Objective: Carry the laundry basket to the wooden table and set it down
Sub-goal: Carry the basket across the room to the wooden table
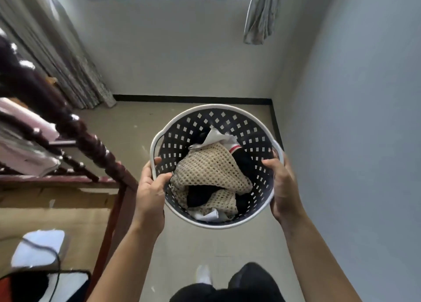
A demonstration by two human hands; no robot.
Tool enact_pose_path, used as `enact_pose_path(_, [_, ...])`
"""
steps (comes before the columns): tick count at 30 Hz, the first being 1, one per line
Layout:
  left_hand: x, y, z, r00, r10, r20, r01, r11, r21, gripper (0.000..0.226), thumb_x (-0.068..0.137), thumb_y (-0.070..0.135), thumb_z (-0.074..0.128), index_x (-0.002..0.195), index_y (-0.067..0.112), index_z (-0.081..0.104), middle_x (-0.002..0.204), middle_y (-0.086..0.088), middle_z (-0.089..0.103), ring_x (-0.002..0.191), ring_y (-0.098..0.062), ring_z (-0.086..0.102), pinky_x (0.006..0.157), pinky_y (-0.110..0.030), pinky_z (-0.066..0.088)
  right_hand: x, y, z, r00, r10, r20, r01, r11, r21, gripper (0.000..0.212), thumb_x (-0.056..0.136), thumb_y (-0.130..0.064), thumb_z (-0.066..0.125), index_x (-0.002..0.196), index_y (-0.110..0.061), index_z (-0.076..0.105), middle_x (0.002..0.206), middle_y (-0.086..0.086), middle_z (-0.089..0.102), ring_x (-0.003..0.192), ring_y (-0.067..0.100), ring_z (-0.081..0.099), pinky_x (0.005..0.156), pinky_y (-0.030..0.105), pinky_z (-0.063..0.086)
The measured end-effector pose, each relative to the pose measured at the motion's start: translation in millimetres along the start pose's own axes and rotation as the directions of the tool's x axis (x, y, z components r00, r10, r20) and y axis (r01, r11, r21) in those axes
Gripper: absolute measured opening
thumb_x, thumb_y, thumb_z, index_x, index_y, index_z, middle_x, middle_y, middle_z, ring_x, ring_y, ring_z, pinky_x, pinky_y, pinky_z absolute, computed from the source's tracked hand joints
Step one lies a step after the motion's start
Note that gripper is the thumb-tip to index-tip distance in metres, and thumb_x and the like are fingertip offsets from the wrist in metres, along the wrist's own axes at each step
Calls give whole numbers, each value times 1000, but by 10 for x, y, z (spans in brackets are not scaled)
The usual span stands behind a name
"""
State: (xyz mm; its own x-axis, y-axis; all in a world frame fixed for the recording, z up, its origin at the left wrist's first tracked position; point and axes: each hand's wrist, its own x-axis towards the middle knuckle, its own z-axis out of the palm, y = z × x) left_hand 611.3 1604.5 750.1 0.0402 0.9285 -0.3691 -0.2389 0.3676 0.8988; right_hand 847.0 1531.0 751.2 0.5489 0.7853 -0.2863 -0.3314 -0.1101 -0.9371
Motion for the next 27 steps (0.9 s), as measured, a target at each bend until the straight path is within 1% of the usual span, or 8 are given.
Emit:
enact_pose_path(4, [792,234,395,997,30,65,-33,999,42,48,94,-4,47,136,18,51,109,-12,70,89,-24,67,72,-37,60,736,-188,226,997,-23,-73,27,998,55,43,89,-11,58,129,-23,70,133,23,75,127,43,72,106,59,61])
enact_pose_path(5, [814,293,431,998,31,60,-33,999,37,48,93,-4,47,136,19,51,108,-12,70,89,-24,67,71,-38,59,756,-242,269,997,-14,-74,19,997,73,42,87,-12,58,125,-23,72,132,25,75,127,44,71,107,60,60])
enact_pose_path(7, [1793,338,806,999,20,32,-22,998,61,48,93,-6,45,134,18,52,107,-12,70,89,-24,66,70,-34,60,1793,-315,482,997,3,-76,3,997,72,44,83,-15,59,124,-22,73,131,25,76,128,45,70,110,63,56])
enact_pose_path(10, [2024,446,898,999,33,5,-33,997,73,49,92,-10,43,132,18,52,102,-9,68,85,-22,64,66,-27,60,2098,-343,657,999,8,-35,-7,1000,27,52,82,-16,60,133,-16,69,134,24,75,130,44,69,113,65,53])
enact_pose_path(13, [2711,651,1119,995,42,-94,-35,997,72,48,92,-11,41,131,16,51,101,-8,67,81,-17,65,63,-23,59,2994,-493,1007,998,59,0,-59,998,1,51,80,-16,60,130,-17,69,135,25,74,130,45,69,114,66,52])
enact_pose_path(17, [3377,1050,1130,966,81,-245,-81,997,10,47,93,-11,42,134,11,51,98,-5,69,73,-8,70,66,-20,59,3909,-810,1768,979,94,183,-81,994,-73,43,79,-15,58,119,-27,71,131,22,75,126,38,72,116,63,52])
enact_pose_path(21, [3927,1314,894,898,99,-430,-133,990,-51,49,94,-10,44,140,7,47,100,-3,71,77,-7,73,67,-21,58,4583,-926,2709,933,130,335,-71,980,-184,44,77,-15,58,116,-30,72,133,24,75,130,46,66,116,63,51])
enact_pose_path(27, [4998,1748,340,806,117,-580,-231,965,-126,48,92,-11,44,134,11,50,90,7,77,77,-4,73,66,-19,57,5443,-701,4239,852,189,488,-45,955,-292,54,76,-16,59,128,-25,71,133,19,77,129,44,68,115,65,51])
